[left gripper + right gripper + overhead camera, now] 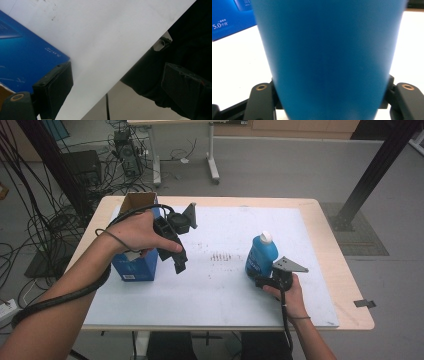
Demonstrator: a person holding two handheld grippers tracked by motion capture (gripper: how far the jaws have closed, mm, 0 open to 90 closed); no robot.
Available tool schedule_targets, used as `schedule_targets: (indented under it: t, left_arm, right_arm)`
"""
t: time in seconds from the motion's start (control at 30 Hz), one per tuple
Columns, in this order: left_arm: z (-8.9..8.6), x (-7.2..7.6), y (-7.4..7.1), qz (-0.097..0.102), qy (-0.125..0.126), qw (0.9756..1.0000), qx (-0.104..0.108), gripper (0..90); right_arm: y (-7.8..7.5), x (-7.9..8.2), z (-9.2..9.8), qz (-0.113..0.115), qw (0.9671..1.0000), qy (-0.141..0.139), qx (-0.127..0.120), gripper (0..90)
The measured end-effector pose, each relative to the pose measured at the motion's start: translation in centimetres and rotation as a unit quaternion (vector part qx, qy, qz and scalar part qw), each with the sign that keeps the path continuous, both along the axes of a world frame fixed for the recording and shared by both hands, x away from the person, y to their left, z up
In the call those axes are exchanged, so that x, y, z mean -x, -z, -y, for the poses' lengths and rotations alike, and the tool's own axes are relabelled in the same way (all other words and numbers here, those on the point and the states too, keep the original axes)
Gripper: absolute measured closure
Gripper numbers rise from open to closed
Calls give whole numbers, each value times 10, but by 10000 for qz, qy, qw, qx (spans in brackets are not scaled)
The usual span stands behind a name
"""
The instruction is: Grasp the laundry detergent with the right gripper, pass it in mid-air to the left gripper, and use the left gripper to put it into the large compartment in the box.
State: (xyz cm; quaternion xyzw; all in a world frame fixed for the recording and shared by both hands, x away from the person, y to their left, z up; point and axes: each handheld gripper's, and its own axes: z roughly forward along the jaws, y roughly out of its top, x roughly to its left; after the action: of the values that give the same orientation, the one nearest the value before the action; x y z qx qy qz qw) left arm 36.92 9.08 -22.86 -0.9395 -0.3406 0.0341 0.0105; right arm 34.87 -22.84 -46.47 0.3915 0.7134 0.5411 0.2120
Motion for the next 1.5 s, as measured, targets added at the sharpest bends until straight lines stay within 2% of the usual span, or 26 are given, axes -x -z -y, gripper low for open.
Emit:
schedule_targets:
  t: [1.5]
  left_arm:
    - [3,2,-1,-21,35,10000,-5,107]
  right_arm:
    - [1,1,0,124,9999,-10,80,371]
